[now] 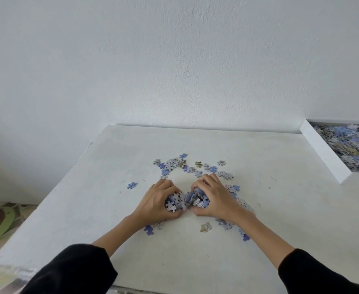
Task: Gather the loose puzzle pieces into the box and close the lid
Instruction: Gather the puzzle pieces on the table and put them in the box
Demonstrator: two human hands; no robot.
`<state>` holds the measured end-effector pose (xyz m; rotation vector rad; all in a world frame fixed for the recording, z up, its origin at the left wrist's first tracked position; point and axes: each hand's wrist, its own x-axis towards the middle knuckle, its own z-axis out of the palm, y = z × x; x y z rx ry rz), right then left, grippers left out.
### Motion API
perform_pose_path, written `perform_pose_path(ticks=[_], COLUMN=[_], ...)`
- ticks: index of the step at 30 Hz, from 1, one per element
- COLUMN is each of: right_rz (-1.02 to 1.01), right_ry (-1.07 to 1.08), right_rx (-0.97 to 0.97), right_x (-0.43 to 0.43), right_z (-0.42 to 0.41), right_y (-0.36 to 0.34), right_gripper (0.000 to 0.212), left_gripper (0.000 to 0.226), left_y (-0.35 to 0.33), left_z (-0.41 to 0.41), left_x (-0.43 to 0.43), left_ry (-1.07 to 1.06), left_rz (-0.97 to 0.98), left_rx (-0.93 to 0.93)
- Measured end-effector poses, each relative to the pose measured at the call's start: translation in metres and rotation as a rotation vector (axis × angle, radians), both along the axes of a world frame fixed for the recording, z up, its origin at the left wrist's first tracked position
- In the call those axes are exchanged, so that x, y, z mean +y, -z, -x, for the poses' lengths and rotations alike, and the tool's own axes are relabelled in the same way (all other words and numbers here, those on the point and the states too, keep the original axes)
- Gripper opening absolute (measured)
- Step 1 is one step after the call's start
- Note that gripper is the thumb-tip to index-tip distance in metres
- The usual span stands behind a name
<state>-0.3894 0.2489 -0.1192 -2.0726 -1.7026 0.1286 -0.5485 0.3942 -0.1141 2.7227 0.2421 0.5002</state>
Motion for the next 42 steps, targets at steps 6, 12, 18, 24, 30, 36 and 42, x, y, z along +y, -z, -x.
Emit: perform_pose_path(ticks=[6,12,18,24,30,36,42], right_rz=[-0.13,-0.239,-0.284,-0.304,-0.368,-0.362,-0.341], right_ry=[0.022,0.077,0.126,0.147,0.155,0.205,0.232], right_rx=[0.102,0.31,0.474,0.507,0.5,0.513,0.526], right_x=[0.003,0.006,0.006,0.007,0.008,0.001,-0.01], right_z=[0.002,-0.002,-0.003,0.001,0.005,0.005,-0.005], right_y=[-0.001,-0.004,-0.012,-0.017,-0.033,-0.044,-0.045], right_gripper=[0.041,0.027,0.028,0.031,0.032,0.031,0.031], left_gripper=[0.036,0.043,0.023,0.034,0.046,0.013,0.015], left_y=[-0.001,-0.001,-0.002,-0.003,-0.003,-0.019,-0.027], left_z=[0.002,0.002,0.002,-0.001,-0.006,-0.019,-0.036], left_x=[-0.001,0.001,0.001,0.008,0.018,0.013,0.004], left_ry=[0.039,-0.004,0.046,0.126,0.152,0.171,0.017], left_rz=[-0.026,0.048,0.103,0.173,0.176,0.392,0.792], left_rx=[0.037,0.027,-0.028,-0.137,-0.233,-0.257,-0.063])
